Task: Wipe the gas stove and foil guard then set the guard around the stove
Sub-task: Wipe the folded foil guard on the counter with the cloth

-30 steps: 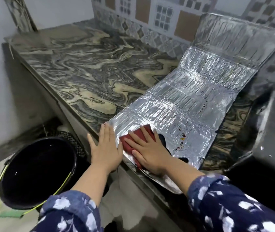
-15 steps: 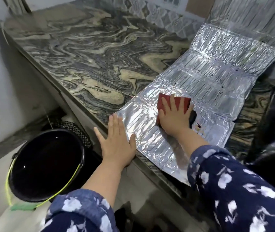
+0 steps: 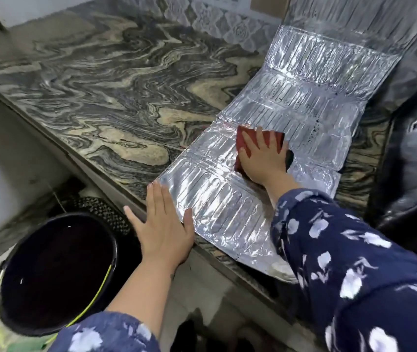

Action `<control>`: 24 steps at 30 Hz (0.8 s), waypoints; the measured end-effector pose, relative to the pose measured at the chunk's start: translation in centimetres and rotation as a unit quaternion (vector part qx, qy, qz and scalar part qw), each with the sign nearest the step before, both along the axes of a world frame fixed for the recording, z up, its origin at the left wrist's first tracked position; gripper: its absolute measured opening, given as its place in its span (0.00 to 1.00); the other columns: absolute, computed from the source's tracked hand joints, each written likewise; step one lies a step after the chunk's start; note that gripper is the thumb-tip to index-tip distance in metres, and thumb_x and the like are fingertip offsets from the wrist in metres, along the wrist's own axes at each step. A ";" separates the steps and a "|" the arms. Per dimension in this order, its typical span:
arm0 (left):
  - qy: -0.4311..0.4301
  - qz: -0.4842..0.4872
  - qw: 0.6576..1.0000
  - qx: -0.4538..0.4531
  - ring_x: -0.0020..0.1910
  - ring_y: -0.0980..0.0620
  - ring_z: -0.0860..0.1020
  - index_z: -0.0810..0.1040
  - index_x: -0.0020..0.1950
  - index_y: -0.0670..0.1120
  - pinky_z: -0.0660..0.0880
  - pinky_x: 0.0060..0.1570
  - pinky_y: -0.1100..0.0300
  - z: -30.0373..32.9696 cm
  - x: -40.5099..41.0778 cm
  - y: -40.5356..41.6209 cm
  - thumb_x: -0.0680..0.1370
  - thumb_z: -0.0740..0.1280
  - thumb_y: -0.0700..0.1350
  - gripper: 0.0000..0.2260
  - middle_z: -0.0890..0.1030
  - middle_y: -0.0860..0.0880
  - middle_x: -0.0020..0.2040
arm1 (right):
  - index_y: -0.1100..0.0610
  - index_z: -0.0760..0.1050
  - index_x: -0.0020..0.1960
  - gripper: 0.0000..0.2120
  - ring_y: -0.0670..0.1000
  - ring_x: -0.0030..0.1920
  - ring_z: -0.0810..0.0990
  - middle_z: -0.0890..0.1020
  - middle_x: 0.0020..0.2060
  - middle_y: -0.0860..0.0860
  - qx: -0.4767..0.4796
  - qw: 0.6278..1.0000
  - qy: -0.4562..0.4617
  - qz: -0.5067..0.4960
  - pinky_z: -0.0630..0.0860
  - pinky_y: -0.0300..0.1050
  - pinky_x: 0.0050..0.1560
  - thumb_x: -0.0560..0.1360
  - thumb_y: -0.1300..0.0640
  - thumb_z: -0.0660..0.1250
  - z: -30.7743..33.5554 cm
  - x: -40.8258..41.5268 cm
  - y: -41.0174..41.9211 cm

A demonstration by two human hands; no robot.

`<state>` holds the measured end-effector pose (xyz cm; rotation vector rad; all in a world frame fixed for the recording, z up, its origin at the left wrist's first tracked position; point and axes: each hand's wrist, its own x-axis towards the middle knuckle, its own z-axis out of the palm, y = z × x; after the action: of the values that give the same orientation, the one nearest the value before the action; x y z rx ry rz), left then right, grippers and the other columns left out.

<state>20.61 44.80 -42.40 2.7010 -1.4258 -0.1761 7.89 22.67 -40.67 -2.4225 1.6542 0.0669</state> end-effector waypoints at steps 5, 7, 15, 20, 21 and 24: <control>0.009 0.006 1.000 -0.001 0.78 0.49 0.46 0.50 0.77 0.41 0.39 0.70 0.31 1.2 -0.1 -0.5 0.77 0.51 0.56 0.32 0.49 0.45 0.79 | 0.39 0.45 0.75 0.26 0.58 0.77 0.38 0.43 0.78 0.46 0.016 0.999 -0.029 0.038 0.35 0.65 0.73 0.79 0.42 0.43 0.2 -1.2 7.6; 0.011 0.021 1.000 -0.008 0.78 0.48 0.47 0.54 0.75 0.40 0.38 0.69 0.32 2.4 0.2 -1.8 0.74 0.55 0.55 0.33 0.53 0.44 0.78 | 0.37 0.46 0.75 0.25 0.57 0.77 0.39 0.44 0.78 0.45 0.007 0.996 -0.039 0.075 0.36 0.65 0.73 0.78 0.41 0.43 0.1 -1.4 10.3; 0.071 -0.112 0.991 0.002 0.78 0.45 0.42 0.46 0.78 0.51 0.40 0.73 0.37 2.4 2.2 -14.4 0.79 0.47 0.59 0.29 0.46 0.41 0.79 | 0.34 0.45 0.73 0.25 0.52 0.77 0.36 0.41 0.77 0.48 0.001 0.995 -0.038 0.095 0.36 0.61 0.74 0.77 0.38 0.43 0.3 -4.3 11.2; 0.014 -0.141 0.990 -0.001 0.78 0.46 0.41 0.47 0.77 0.55 0.38 0.72 0.37 0.6 2.1 -15.6 0.78 0.44 0.64 0.29 0.45 0.41 0.79 | 0.34 0.44 0.73 0.26 0.52 0.77 0.37 0.43 0.78 0.48 -0.027 1.000 -0.005 -0.001 0.39 0.61 0.74 0.75 0.36 0.40 -0.5 -7.5 5.0; 0.006 -0.147 0.989 -0.011 0.78 0.46 0.41 0.48 0.77 0.55 0.38 0.72 0.37 0.4 2.2 -15.5 0.78 0.44 0.64 0.29 0.45 0.42 0.79 | 0.34 0.44 0.74 0.26 0.53 0.77 0.38 0.43 0.78 0.48 -0.028 0.999 0.012 -0.028 0.39 0.62 0.74 0.76 0.36 0.40 -0.5 -8.1 3.2; 0.002 -0.161 0.986 -0.031 0.78 0.47 0.40 0.49 0.77 0.55 0.37 0.72 0.37 0.3 2.5 -15.6 0.78 0.44 0.63 0.29 0.45 0.43 0.79 | 0.35 0.44 0.74 0.26 0.55 0.77 0.41 0.46 0.78 0.50 -0.018 0.997 0.040 -0.065 0.42 0.63 0.74 0.77 0.37 0.42 -0.4 -8.6 -0.2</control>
<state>23.13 29.21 -42.10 2.4037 -1.8258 -0.1529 -0.68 22.45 -41.07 -2.3592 1.8589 0.1165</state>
